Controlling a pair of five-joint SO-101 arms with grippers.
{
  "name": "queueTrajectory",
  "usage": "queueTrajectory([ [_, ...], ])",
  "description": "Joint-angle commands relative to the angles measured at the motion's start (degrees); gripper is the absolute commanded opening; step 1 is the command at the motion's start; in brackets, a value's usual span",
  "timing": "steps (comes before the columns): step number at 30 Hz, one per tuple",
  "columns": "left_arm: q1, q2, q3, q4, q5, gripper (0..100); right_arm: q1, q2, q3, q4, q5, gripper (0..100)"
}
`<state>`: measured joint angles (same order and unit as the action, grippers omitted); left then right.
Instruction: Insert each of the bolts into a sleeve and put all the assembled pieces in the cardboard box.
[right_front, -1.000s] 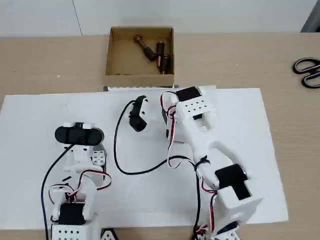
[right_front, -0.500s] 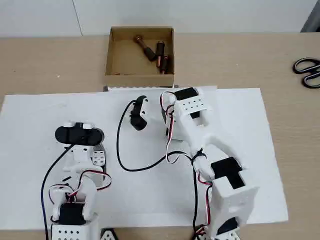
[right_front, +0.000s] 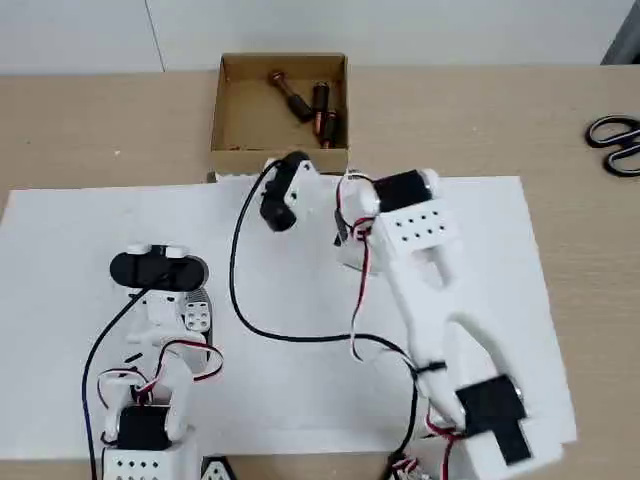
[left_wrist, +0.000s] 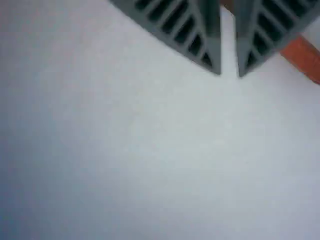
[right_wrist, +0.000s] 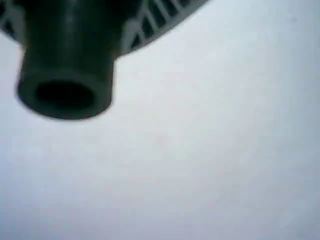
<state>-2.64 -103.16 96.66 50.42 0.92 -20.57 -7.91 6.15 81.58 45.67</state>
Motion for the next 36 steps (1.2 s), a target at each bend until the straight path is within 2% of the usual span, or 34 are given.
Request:
queueTrajectory([
  [1, -0.18, -0.26, -0.48, 0.0, -0.18, 1, 4.62, -8.48, -0.44, 4.88, -5.8, 0.3],
  [4, -0.44, 0.0, -2.42, 0.88, -0.09, 1, 9.45, -12.09, -0.44, 10.15, -8.53, 0.3],
  [10, -4.04, 3.78, -16.31, 8.26, -0.62, 1, 21.23, -19.21, -0.26, 15.52, -10.02, 0.3],
  [15, -4.22, 20.04, -32.84, 11.25, -1.23, 1, 30.37, -25.1, 1.58, 16.4, -11.52, 0.3],
  [20, -3.96, 40.18, -50.77, 15.38, -2.64, 1, 35.56, -30.37, 6.77, 16.4, -11.69, 0.3],
  [27, -3.96, 62.95, -69.49, 26.73, -17.49, 1, 40.13, -38.29, 16.09, 15.96, -11.96, 0.3],
  [32, -4.13, 74.46, -74.95, 33.49, -39.56, 1, 41.63, -43.47, 23.3, 15.87, -11.96, 0.3],
  [36, -3.96, 79.82, -75.12, 35.34, -55.21, 1, 42.42, -47.16, 26.37, 15.87, -11.96, 0.3],
])
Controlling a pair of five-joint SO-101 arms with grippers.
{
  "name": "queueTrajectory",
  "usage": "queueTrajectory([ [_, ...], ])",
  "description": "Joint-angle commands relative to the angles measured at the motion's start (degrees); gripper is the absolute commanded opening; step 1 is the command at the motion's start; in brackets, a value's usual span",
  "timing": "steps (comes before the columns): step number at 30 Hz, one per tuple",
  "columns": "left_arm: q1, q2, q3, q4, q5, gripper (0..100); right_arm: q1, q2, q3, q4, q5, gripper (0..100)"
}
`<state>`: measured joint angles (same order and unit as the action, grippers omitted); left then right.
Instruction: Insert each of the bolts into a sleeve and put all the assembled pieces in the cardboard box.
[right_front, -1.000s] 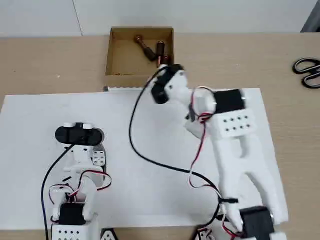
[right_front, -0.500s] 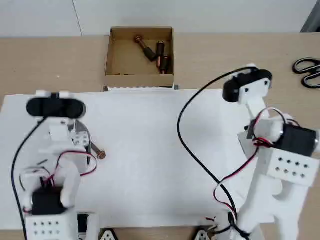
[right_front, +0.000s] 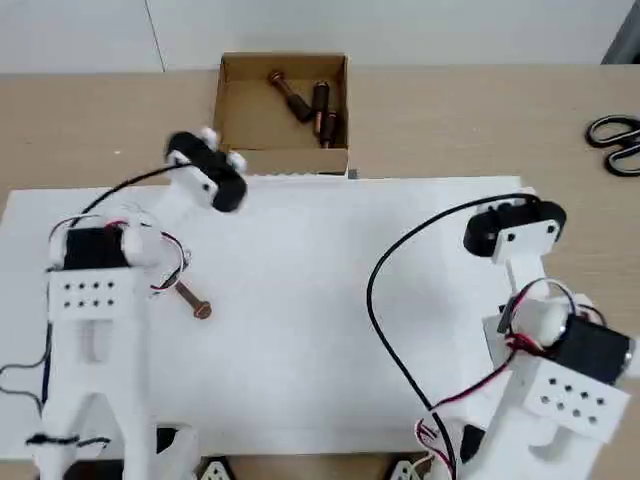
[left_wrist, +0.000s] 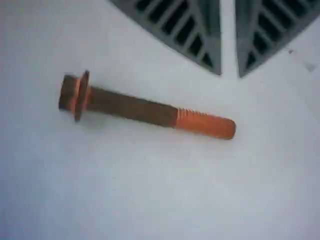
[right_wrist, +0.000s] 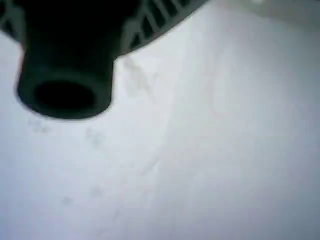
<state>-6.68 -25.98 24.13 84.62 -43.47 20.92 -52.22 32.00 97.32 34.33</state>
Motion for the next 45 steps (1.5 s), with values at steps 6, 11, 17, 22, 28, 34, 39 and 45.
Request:
queueTrajectory([
  [6, -0.18, 7.21, -2.51, 1.14, -33.58, 1, 0.92, -4.7, 1.14, -0.84, -0.62, 0.3],
  [11, -0.18, 11.78, -2.51, 1.14, -48.88, 1, 1.01, -4.62, 1.14, -2.42, -0.62, 0.3],
  [17, -1.05, 16.18, -2.86, -1.23, -60.13, 9, 1.01, -4.62, 1.14, -4.53, -1.41, 0.3],
  [22, -1.23, 20.84, -2.86, -8.26, -64.09, 11, 0.92, -4.53, 1.14, -5.67, -2.2, 0.3],
  [28, -0.7, 26.73, -5.41, -9.85, -64.88, 11, 0.92, -4.53, 1.14, -5.58, -2.2, 0.3],
  [34, -0.79, 30.42, -13.23, -1.32, -65.14, 11, 0.92, -4.53, 1.14, -5.58, -2.11, 0.3],
  [39, -0.7, 30.42, -23.08, 13.19, -65.93, 11, 0.92, -4.44, 1.14, -5.67, -2.11, 0.3],
  [45, -1.14, 30.15, -26.15, 15.74, -65.93, 11, 0.92, -4.44, 1.23, -5.85, -2.11, 0.3],
])
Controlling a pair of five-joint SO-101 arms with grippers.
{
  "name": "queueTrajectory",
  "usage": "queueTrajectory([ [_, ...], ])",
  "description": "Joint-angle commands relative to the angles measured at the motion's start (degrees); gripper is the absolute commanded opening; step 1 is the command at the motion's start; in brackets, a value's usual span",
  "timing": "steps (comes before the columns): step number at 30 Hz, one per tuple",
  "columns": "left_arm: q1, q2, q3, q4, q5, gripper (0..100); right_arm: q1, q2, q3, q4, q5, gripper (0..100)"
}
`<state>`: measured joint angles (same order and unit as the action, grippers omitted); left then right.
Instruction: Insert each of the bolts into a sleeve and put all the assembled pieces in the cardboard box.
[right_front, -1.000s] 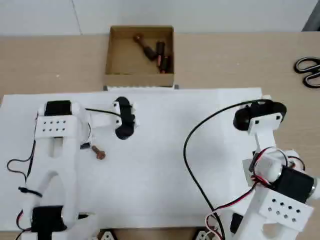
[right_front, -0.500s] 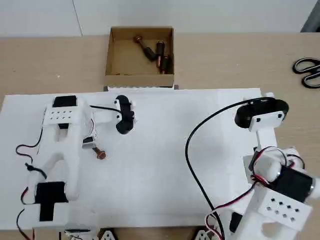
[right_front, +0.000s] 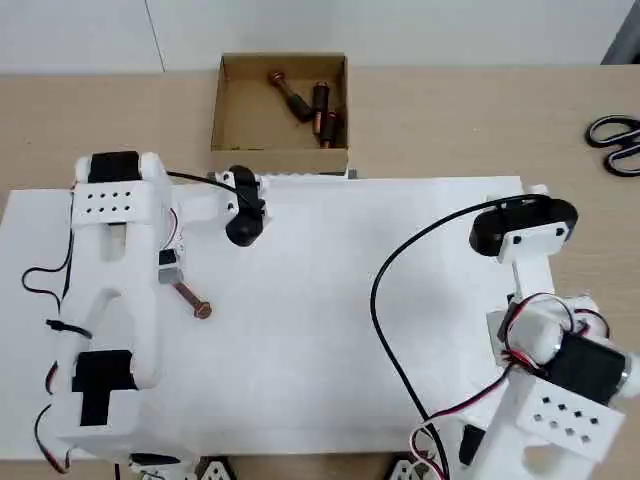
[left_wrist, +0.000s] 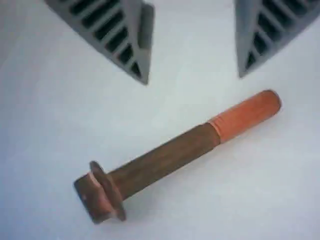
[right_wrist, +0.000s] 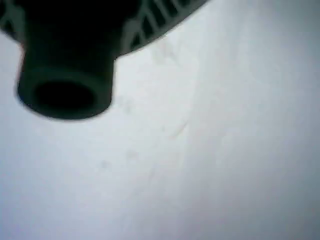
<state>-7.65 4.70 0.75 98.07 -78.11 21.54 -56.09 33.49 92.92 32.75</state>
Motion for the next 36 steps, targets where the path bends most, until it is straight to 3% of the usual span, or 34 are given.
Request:
queueTrajectory([
  [1, -0.18, -0.88, -2.59, 2.37, -31.3, 11, 0.31, -0.57, -0.26, -1.54, -0.53, 0.3],
  [17, -0.09, -2.11, 7.87, 2.11, -31.3, 11, 0.31, -0.57, -0.26, -1.36, -0.62, 0.3],
  [25, 0.18, -2.11, 13.49, -6.33, -31.3, 11, 0.31, -0.57, -0.26, -1.27, -0.62, 0.3],
  [36, 0.18, -2.11, 14.11, -8.62, -31.12, 15, 0.13, -1.19, 4.75, -2.59, -0.7, 0.3],
])
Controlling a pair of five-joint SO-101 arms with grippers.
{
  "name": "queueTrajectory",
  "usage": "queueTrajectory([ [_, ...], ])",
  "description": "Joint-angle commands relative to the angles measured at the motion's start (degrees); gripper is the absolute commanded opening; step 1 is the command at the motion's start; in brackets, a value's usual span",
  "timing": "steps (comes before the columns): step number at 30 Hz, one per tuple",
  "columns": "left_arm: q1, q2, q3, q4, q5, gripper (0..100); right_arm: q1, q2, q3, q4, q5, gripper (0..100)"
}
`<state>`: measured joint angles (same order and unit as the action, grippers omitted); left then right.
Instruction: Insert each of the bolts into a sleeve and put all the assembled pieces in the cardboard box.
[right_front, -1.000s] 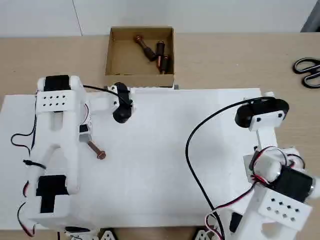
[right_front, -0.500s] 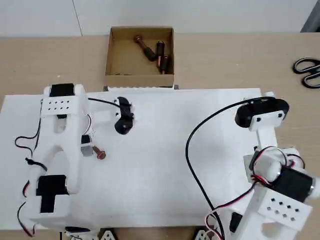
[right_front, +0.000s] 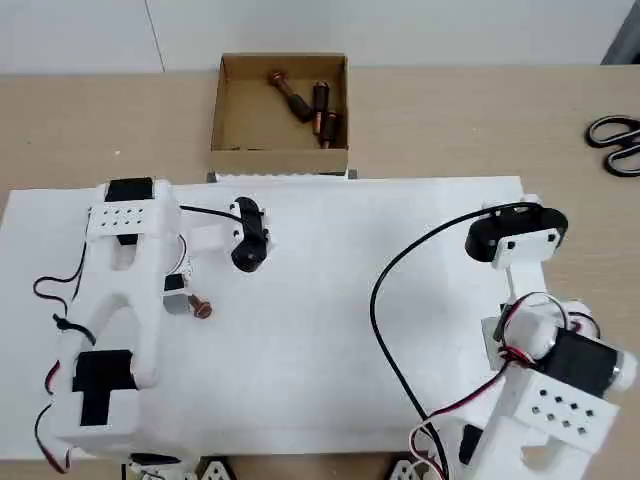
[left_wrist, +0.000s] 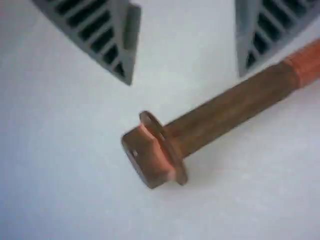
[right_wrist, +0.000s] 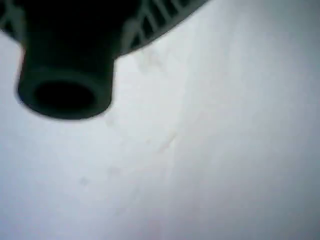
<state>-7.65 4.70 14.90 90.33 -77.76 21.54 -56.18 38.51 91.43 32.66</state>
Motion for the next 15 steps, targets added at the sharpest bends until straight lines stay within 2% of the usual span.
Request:
queueTrajectory([
  [1, 0.26, -2.11, -0.04, -0.88, -31.47, 15, 0.13, -1.1, -0.26, -1.45, -0.62, 0.3],
  [6, 1.05, -2.11, 0.57, -2.11, -31.47, 15, 0.04, -1.1, -0.35, -1.71, -0.62, 0.3],
  [12, 1.23, -2.11, 4.79, -11.78, -31.38, 15, 0.04, -1.1, -0.35, -1.71, -0.62, 0.3],
  [15, 1.49, -2.11, 5.93, -13.01, -31.38, 18, 0.04, -1.1, -0.35, -1.71, -0.62, 0.3],
])
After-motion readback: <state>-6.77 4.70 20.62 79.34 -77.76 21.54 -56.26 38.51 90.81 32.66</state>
